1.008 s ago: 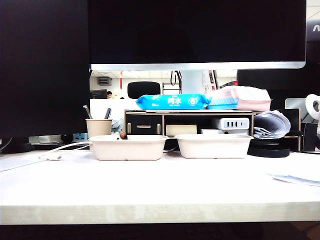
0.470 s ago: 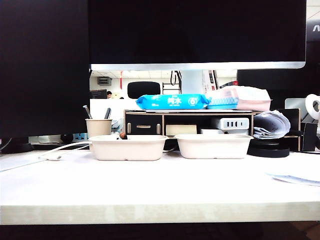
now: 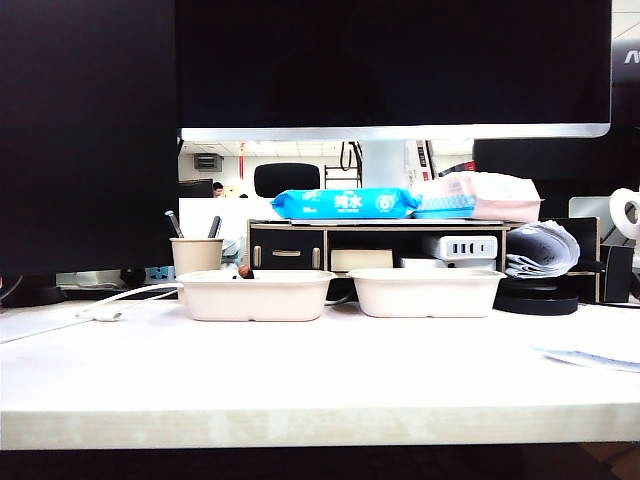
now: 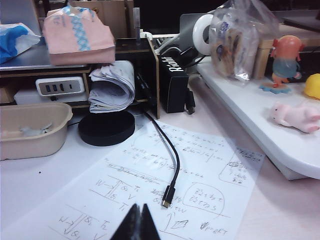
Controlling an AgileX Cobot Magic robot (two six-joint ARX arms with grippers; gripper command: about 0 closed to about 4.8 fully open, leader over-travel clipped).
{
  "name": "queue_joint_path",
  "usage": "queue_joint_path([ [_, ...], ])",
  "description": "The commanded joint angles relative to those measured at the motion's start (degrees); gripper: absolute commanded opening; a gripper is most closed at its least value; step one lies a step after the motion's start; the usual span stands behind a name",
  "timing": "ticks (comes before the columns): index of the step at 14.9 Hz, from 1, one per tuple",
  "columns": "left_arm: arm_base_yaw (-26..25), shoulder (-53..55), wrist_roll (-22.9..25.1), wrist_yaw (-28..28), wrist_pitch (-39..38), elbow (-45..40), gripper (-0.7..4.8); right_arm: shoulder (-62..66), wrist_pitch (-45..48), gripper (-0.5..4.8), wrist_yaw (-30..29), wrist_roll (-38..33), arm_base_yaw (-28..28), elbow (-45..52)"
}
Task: Put the dolls with similar sizes into the same paper box, while dolls with different sizes go into separate paper boxes.
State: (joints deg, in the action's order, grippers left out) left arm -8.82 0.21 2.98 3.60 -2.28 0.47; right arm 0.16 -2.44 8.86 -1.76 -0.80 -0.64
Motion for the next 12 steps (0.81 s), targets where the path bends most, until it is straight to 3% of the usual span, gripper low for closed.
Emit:
queue_joint_path([
  [1,2.51,0.00,-0.02,0.96,6.03,0.07,-0.02,-0.02,1.05,-0.07,0.02,-0.13,-0.11,0.37],
  [4,6.82,0.00,0.00,1.49,5.77,0.07,-0.02,-0.02,2.01,-0.07,0.02,-0.13,-0.15,0.37],
  [7,6.95,0.00,0.00,-5.46,5.77,0.07,-0.02,-0.02,2.19,-0.07,-0.22,-0.13,-0.22,0.37],
  [9,7.04,0.00,-0.02,-1.40,5.77,0.07,-0.02,-0.02,1.70,-0.07,-0.13,-0.13,-0.22,0.37],
  [12,7.04,0.00,0.00,0.31,5.77,0.07,-0.02,-0.02,1.31,-0.07,-0.13,-0.15,-0.22,0.37],
])
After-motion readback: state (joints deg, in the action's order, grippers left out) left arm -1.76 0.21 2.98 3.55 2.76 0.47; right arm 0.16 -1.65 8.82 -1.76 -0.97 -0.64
